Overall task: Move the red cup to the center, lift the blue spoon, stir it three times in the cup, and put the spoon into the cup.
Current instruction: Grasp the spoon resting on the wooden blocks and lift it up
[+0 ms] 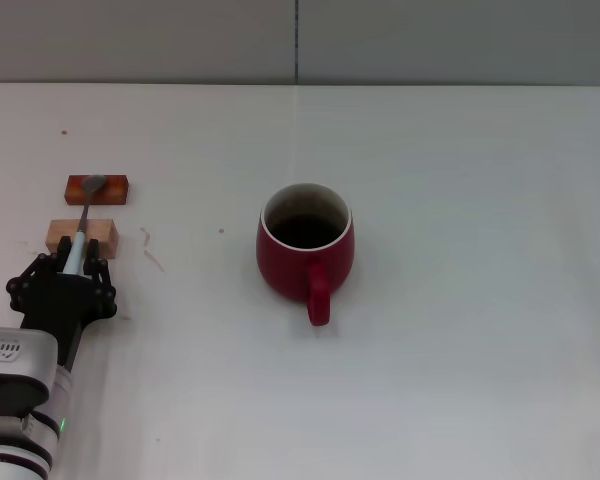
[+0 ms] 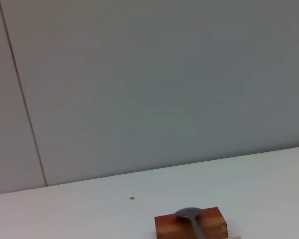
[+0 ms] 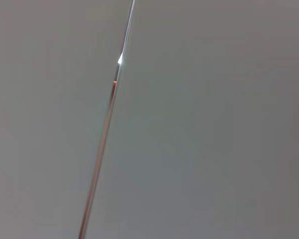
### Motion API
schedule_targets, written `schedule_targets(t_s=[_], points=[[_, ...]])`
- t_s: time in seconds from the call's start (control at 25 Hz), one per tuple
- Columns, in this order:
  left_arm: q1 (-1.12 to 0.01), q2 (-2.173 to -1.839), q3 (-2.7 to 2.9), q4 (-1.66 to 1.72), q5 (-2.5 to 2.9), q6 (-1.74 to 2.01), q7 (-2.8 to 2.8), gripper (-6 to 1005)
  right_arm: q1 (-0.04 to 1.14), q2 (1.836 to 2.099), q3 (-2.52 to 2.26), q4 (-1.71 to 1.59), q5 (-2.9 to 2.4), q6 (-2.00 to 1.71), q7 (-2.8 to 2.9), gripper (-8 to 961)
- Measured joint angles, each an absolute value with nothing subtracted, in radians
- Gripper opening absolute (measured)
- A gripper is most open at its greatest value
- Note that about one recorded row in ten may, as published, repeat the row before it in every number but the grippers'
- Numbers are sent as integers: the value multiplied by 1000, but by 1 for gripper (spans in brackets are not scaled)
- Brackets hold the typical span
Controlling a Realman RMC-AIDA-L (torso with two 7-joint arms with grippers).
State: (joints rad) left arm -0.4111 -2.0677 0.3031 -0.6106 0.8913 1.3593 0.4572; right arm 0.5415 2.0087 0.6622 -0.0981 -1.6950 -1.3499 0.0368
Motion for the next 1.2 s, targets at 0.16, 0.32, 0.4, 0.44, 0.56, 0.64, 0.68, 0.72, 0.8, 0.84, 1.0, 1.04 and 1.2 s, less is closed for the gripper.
schedule_targets(t_s=[0.16,0.32,0.4,0.44,0.56,0.64,0.68,0.72,0.8,0.84,1.0,1.04,1.2], points=[[-409,-2068,295,-611,895,1361,457,257,541,2010,661,-98,-1695,-1350,37,648],[-406,-2068,293,-611,900,1360,457,256,541,2010,661,-98,-1695,-1350,37,648],[-407,-2068,293,-611,900,1357,457,256,541,2009,661,-98,-1695,-1350,37,648],[-407,-2068,293,-611,900,1356,457,256,541,2009,661,-98,-1695,-1350,37,648],[-407,-2068,293,-611,901,1355,457,255,541,2009,661,-98,-1695,-1350,37,648],[-407,-2068,293,-611,901,1355,457,255,541,2009,661,-98,-1695,-1350,37,648],[-406,-2068,293,-611,901,1354,457,255,541,2009,661,-98,-1695,-1350,37,648],[-406,-2068,293,-611,900,1354,457,255,541,2009,661,-98,-1695,-1350,37,648],[-406,-2068,293,-611,900,1354,457,254,541,2009,661,-98,-1695,-1350,37,648],[-406,-2068,293,-611,900,1354,457,254,541,2009,661,-98,-1695,-1350,37,648],[-407,-2068,293,-611,900,1354,457,253,541,2009,661,-98,-1695,-1350,37,648],[-408,-2068,293,-611,900,1354,457,253,541,2009,661,-98,-1695,-1350,37,648],[-409,-2068,293,-611,900,1354,457,253,541,2009,660,-98,-1695,-1351,37,648]])
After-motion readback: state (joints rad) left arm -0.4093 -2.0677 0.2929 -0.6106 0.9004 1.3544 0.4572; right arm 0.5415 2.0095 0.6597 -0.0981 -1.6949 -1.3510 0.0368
